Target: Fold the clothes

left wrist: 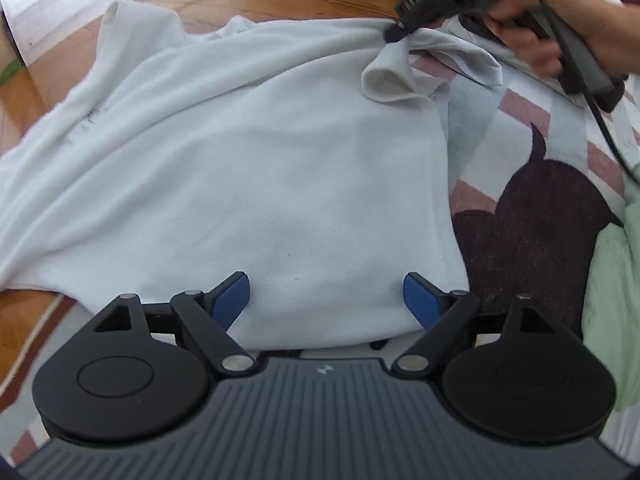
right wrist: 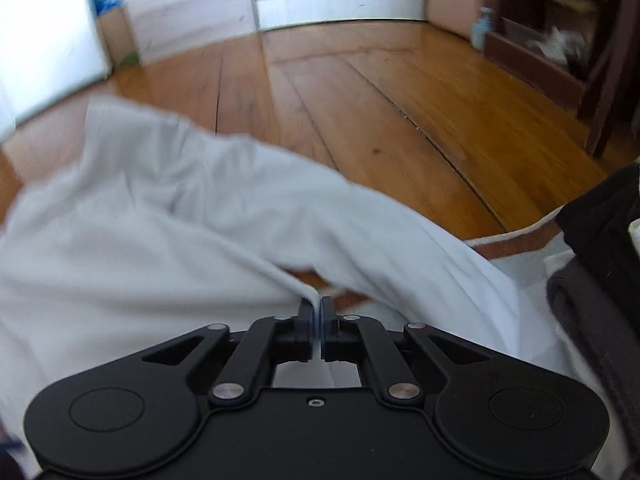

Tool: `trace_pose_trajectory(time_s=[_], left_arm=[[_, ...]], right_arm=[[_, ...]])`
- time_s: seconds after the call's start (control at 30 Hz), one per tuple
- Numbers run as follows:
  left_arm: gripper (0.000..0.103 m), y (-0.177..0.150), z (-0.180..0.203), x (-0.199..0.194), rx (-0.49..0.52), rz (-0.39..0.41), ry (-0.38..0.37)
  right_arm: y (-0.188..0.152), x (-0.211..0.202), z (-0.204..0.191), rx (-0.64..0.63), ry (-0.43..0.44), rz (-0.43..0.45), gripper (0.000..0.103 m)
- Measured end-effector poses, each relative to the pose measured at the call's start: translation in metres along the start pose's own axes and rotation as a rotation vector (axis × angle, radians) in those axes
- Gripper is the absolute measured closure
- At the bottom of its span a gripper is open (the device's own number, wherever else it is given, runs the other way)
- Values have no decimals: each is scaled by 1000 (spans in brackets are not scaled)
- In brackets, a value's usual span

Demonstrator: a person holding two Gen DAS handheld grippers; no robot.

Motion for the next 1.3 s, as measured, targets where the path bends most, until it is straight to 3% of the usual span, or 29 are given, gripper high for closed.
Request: trace_pose_trajectory(time_s=[0.03, 0.1, 0.13, 0.17, 0.2, 0.23, 0.27, 0.3, 0.4, 0.5, 0.53, 0.6, 0.67, 0.77, 0.83, 0.87, 0.9, 1.0, 1.07, 1.13, 1.17, 1.2, 1.27, 1.3], left_arm=[[19, 3, -4, 0, -12, 3, -3], [19, 6, -12, 2, -29, 9, 19], [19, 7, -16, 4, -42, 8, 35], [29, 9, -20, 5, -55, 9, 49], [54, 12, -23, 6, -63, 13, 61], [62, 18, -19, 8, -64, 16, 82], [82, 21, -20, 6, -65, 24, 99], [91, 24, -23, 2, -71, 37, 117], [92, 33, -37, -18, -128, 118, 149], [92, 39, -62, -44, -231, 229, 205], [92, 41, -71, -51, -265, 266, 233], [92, 46, -89, -60, -323, 316, 258], [92, 50, -105, -61, -373, 330, 237], [94, 54, -123, -66, -435, 363, 214], [97, 59, -133, -76, -462, 401, 218], [97, 63, -139, -81, -469, 423, 230], [97, 66, -145, -84, -478, 438, 236], [96, 72, -163, -91, -508, 441, 203], [90, 65, -163, -90, -497, 436, 129], [76, 53, -155, -82, -476, 383, 71], [60, 46, -148, -77, -462, 345, 40], [51, 38, -141, -71, -448, 313, 3], [44, 30, -127, -59, -415, 248, -43], [33, 28, -119, -53, -396, 216, -58]], right_arm=[[-6, -3, -2, -33, -47, 3, 92], [-17, -15, -7, -77, -94, 8, 68], [-22, -23, -7, -87, -91, 19, 63], [-26, -32, -7, -97, -86, 31, 57], [-33, -42, -7, -105, -42, 51, 55], [-40, -51, -5, -99, 7, 59, 54], [-46, -59, -3, -93, 56, 66, 54], [-53, -64, -1, -76, 125, 63, 54], [-67, -59, 1, -11, 341, -26, 54], [-78, -43, -2, 85, 482, -125, 52], [-80, -35, -4, 140, 525, -161, 51], [-82, -12, -2, 300, 715, -263, 44], [-83, 23, -9, 502, 908, -412, 40], [-70, 31, -33, 555, 948, -417, 43], [-44, 14, -56, 406, 884, -322, 61], [-30, 2, -66, 326, 828, -253, 85], [-14, -10, -71, 271, 785, -176, 99], [31, -44, -85, 94, 632, 32, 99], [54, -63, -94, -43, 499, 118, 99], [54, -73, -106, -134, 448, 148, 99], [55, -79, -112, -179, 422, 162, 99], [55, -84, -118, -224, 395, 177, 99], [60, -87, -122, -263, 324, 199, 99], [65, -85, -121, -258, 279, 208, 99]])
Point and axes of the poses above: each gripper's, at about its wrist camera, not at the fingertips, and x roughly the way its jaws point, z to its right, y to its top, the point moved 2 cm from there along x, roughly the way its jaws point, and after that the axes turned 12 degrees about -z, right-handed, at the moved point
